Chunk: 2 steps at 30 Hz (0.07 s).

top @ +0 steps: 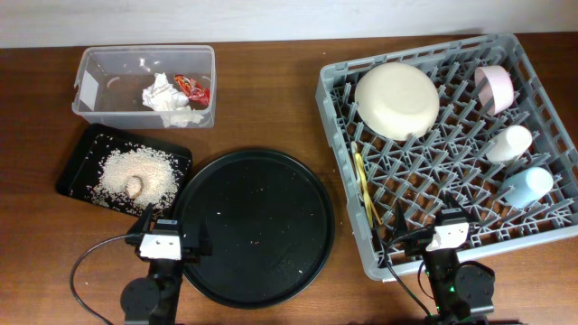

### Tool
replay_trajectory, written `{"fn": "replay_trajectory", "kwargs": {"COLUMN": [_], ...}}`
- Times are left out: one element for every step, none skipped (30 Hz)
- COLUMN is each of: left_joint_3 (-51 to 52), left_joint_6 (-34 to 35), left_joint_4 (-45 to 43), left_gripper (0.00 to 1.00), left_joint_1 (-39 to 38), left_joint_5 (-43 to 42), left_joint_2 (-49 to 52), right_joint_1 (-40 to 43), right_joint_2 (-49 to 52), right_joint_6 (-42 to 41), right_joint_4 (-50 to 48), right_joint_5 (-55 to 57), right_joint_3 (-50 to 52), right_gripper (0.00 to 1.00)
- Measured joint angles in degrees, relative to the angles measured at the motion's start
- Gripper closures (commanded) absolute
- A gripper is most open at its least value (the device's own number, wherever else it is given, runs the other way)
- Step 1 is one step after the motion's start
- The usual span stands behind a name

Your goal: Sort waste into correct bins and load items into the dishwasher rack

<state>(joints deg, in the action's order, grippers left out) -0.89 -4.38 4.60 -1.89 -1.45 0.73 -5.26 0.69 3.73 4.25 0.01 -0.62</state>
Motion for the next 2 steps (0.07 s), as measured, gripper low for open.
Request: {"fn": "replay_trajectory", "kwargs": {"left_joint_3": [0.0,0.0], "left_joint_6": [0.0,0.0], "left_joint_4": [0.0,0.0], "left_gripper": [0.01,0.01], "left_joint_1": [0.0,0.0], "left_joint_5": [0.0,0.0], "left_joint_2": [0.0,0.0], "right_joint_1": [0.0,0.0], "right_joint_2": [0.0,0.0], "right_joint_6": [0.0,0.0], "right_joint_4": [0.0,0.0], "right_joint_5": [0.0,0.0], "right_joint_3": [0.0,0.0], "right_gripper": [0.02,0.02]}}
